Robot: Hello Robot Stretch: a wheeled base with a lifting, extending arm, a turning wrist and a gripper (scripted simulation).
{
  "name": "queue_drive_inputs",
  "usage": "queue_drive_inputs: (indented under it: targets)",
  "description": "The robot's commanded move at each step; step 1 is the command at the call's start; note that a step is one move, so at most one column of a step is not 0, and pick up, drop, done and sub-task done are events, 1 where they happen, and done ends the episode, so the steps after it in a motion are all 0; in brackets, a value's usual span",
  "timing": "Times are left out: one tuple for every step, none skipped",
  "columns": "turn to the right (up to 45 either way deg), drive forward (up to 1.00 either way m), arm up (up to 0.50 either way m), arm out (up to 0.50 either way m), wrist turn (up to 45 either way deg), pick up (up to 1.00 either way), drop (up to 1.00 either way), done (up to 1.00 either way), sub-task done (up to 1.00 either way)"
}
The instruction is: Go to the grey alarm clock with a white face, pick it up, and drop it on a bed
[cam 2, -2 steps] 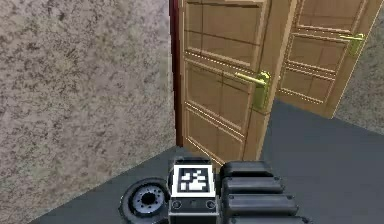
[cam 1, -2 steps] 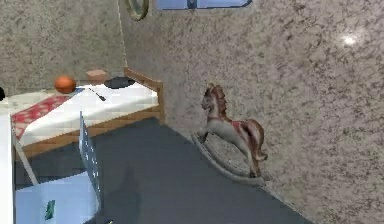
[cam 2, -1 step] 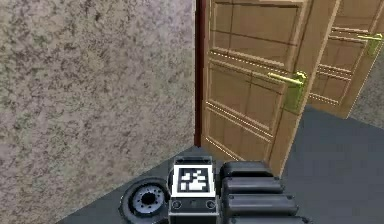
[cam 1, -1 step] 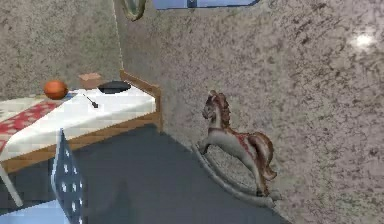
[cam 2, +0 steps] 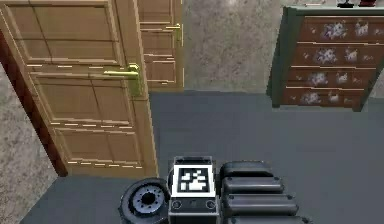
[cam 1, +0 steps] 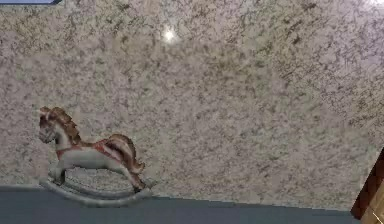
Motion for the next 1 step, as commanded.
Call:
queue_drive_inputs:
  targets:
    - [45.0,0.00,0.00,0.00,0.0,0.00,0.00,0.00,0.00]
